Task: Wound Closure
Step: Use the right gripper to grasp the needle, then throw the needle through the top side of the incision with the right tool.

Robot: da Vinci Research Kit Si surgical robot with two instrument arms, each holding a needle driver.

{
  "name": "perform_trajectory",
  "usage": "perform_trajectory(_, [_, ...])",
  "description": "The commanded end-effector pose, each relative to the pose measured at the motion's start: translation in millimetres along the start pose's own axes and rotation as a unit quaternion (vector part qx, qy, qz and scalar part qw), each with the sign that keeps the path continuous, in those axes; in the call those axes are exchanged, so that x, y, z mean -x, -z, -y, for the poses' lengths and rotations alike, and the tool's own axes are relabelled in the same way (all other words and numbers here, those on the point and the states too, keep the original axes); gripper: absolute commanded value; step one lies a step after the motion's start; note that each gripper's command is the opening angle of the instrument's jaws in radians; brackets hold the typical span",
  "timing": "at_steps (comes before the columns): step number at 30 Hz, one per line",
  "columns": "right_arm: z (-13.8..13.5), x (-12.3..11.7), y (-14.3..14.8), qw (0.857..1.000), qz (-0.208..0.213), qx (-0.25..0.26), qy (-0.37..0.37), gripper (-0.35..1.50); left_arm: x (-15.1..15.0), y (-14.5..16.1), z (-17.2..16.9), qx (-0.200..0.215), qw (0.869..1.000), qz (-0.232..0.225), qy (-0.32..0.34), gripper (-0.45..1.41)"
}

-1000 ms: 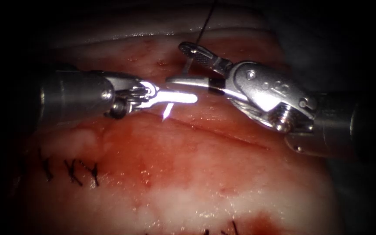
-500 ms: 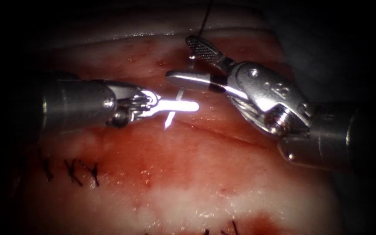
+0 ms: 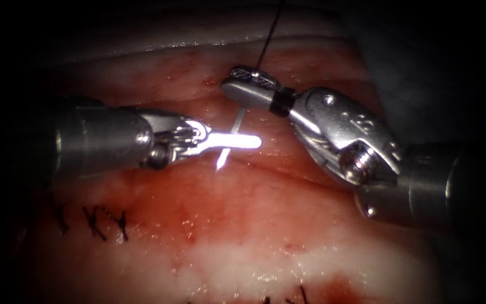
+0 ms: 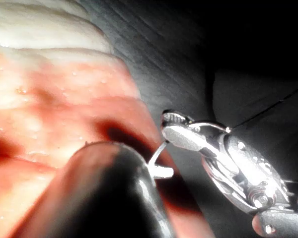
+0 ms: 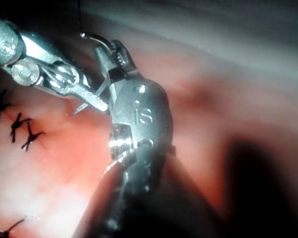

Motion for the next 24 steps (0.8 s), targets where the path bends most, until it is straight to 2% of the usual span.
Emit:
perform_trajectory(1, [0.1, 0.2, -0.7, 1.000, -0.002, 0.000, -0.001, -0.35, -0.4, -0.6, 0.4, 0.000, 1.000, 0.001, -0.001, -0.45])
perform_trajectory(4, [-0.1, 0.1, -0.6, 1.000, -0.001, 0.002, -0.001, -0.35, -0.4, -0.6, 0.3, 0.001, 1.000, 0.001, 0.002, -0.43])
perform_trajectory(5, [-0.2, 0.1, -0.6, 1.000, 0.000, 0.002, 0.000, -0.35, -0.5, -0.7, 0.2, 0.002, 0.999, 0.002, -0.036, 0.63])
perform_trajectory(6, [-0.2, 0.1, -0.6, 1.000, 0.000, 0.002, 0.000, -0.35, -0.5, -0.7, 0.2, 0.002, 0.999, 0.002, -0.036, 0.63])
perform_trajectory(7, [-0.1, 0.2, -0.6, 1.000, 0.007, 0.002, 0.001, -0.35, -0.7, -0.9, 0.3, 0.001, 0.997, 0.002, -0.080, 1.18])
perform_trajectory(8, [-0.1, 0.3, -0.6, 1.000, 0.017, 0.001, 0.003, -0.35, -0.8, -1.0, 0.3, -0.004, 0.994, -0.001, -0.106, 1.27])
perform_trajectory(10, [-0.2, 0.6, -0.7, 1.000, 0.028, 0.001, 0.005, -0.35, -1.0, -0.9, 0.5, -0.003, 0.988, 0.002, -0.156, 1.40])
perform_trajectory(12, [-0.4, 1.0, -1.0, 0.999, 0.040, 0.002, 0.009, -0.35, -0.9, 0.1, 0.8, -0.003, 0.981, 0.005, -0.195, 1.40])
perform_trajectory(13, [-0.6, 1.3, -1.3, 0.999, 0.048, 0.003, 0.011, -0.35, -0.8, 1.1, 1.0, -0.012, 0.971, 0.004, -0.239, 1.40])
perform_trajectory(16, [-1.2, 1.8, -2.1, 0.998, 0.053, 0.010, 0.016, -0.35, -0.6, 2.9, 1.4, -0.042, 0.954, -0.001, -0.297, 1.40])
perform_trajectory(19, [-1.8, 2.2, -2.8, 0.998, 0.051, 0.014, 0.021, -0.35, -0.5, 4.3, 1.8, -0.061, 0.944, -0.003, -0.325, 1.40])
perform_trajectory(20, [-2.2, 2.6, -3.4, 0.998, 0.050, 0.010, 0.022, -0.35, -0.4, 5.5, 2.2, -0.075, 0.928, -0.001, -0.366, 1.40])
perform_trajectory(22, [-2.7, 3.0, -4.1, 0.998, 0.048, 0.007, 0.026, -0.35, -0.3, 6.5, 2.7, -0.088, 0.910, 0.003, -0.405, 1.40])
perform_trajectory(24, [-3.2, 3.4, -4.9, 0.998, 0.046, 0.002, 0.033, -0.35, -0.4, 7.3, 3.3, -0.104, 0.898, 0.004, -0.428, 1.40])
